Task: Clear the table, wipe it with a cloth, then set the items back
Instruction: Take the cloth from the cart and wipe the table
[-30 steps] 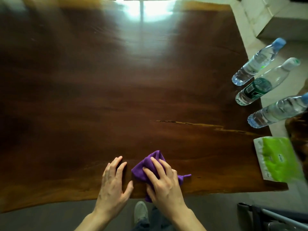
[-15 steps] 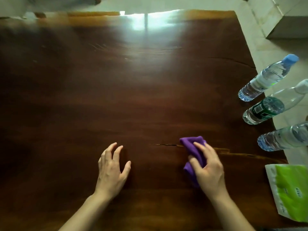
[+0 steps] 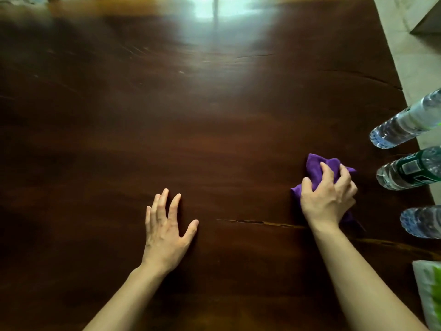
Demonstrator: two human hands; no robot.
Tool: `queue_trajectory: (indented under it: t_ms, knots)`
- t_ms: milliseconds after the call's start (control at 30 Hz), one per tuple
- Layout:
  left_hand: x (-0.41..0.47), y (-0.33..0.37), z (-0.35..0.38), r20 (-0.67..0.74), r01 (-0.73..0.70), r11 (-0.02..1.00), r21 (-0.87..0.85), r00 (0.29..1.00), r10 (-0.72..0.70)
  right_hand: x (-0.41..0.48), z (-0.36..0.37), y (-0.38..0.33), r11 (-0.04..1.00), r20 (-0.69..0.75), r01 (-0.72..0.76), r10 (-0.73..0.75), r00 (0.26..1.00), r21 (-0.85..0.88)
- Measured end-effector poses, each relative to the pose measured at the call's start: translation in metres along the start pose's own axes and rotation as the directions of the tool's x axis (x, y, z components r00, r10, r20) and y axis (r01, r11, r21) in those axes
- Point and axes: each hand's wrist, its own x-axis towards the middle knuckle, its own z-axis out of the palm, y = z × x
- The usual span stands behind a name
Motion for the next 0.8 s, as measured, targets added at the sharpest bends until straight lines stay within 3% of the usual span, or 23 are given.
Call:
queue_trajectory:
  t_ms: [67,167,233,367,467,567,700,800]
  knots:
    - [0.000,-0.001,-0.001,0.015,0.003,1.000,0.007,1.000,-0.003,-0.011,0.013,-0.026,0.997,0.026,0.081,-0.081,0.996,-0.009]
    - [0.000,0.000,-0.003,0.028,0.011,1.000,0.015,1.000,-0.011,-0.039,0.030,-0.069,0.948,0.111,0.317,-0.317,0.942,0.015]
    - [-0.001,0.001,-0.003,0.022,0.014,1.000,0.013,1.000,-0.014,-0.064,0.041,-0.095,0.861,0.189,0.502,-0.508,0.840,0.083]
    - [-0.001,0.000,-0.002,0.040,0.017,1.000,0.021,0.999,-0.018,-0.106,0.054,-0.118,0.567,0.261,0.790,-0.819,0.511,0.231]
    - [-0.001,-0.003,-0.003,0.047,0.011,1.000,0.026,0.999,-0.012,-0.109,0.056,-0.111,0.490,0.263,0.832,-0.865,0.427,0.259]
    - [-0.002,-0.003,-0.004,0.039,0.002,1.000,0.001,0.999,-0.002,-0.089,0.049,-0.093,0.526,0.247,0.821,-0.845,0.474,0.223]
    - [-0.002,-0.004,-0.005,0.041,0.006,1.000,0.000,0.999,-0.006,-0.045,0.036,-0.057,0.768,0.207,0.633,-0.637,0.743,0.091]
    - [-0.001,-0.005,-0.005,0.049,0.006,1.000,0.006,0.999,-0.006,-0.017,0.019,-0.023,0.900,0.134,0.436,-0.434,0.891,0.015]
